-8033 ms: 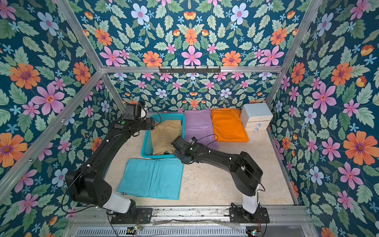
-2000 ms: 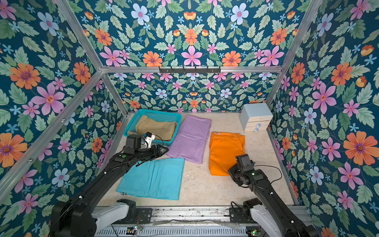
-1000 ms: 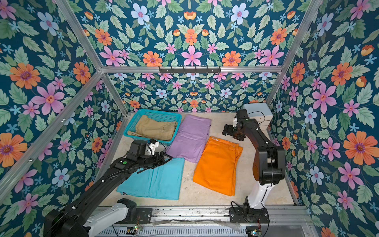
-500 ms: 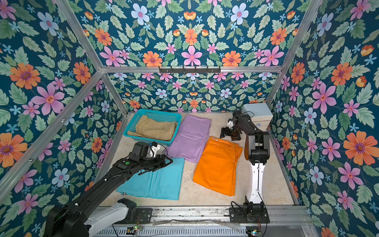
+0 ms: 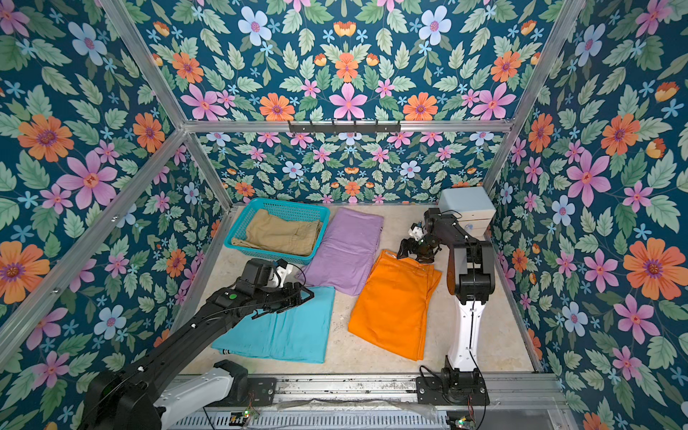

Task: Put the folded long pants in the basket
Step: Pick up the long pant at the center of the board.

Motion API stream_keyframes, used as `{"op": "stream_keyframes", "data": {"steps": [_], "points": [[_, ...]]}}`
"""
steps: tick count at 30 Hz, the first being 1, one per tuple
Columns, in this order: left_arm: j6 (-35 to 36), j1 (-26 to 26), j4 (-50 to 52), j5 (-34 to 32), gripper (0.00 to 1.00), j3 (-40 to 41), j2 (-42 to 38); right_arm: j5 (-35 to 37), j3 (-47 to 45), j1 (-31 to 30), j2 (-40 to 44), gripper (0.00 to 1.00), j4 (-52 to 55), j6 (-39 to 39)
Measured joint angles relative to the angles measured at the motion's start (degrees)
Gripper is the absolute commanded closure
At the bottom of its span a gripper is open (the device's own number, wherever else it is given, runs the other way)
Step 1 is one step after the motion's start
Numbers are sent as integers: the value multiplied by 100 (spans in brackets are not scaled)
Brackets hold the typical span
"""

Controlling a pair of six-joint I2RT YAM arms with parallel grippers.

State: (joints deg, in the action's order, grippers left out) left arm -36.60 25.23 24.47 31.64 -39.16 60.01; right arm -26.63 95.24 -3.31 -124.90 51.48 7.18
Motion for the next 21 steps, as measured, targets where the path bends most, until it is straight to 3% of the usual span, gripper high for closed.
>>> {"op": "stream_keyframes", "data": {"steps": [7,18,21], "points": [[83,4,212,-2,29,-22,-63,151,-466,-2,260,36,13,66],[122,4,431,-48,30,-52,-76,297,-540,-2,234,100,391,146],[118,4,448,-48,30,-70,-81,367,-546,33,271,100,402,50]]}}
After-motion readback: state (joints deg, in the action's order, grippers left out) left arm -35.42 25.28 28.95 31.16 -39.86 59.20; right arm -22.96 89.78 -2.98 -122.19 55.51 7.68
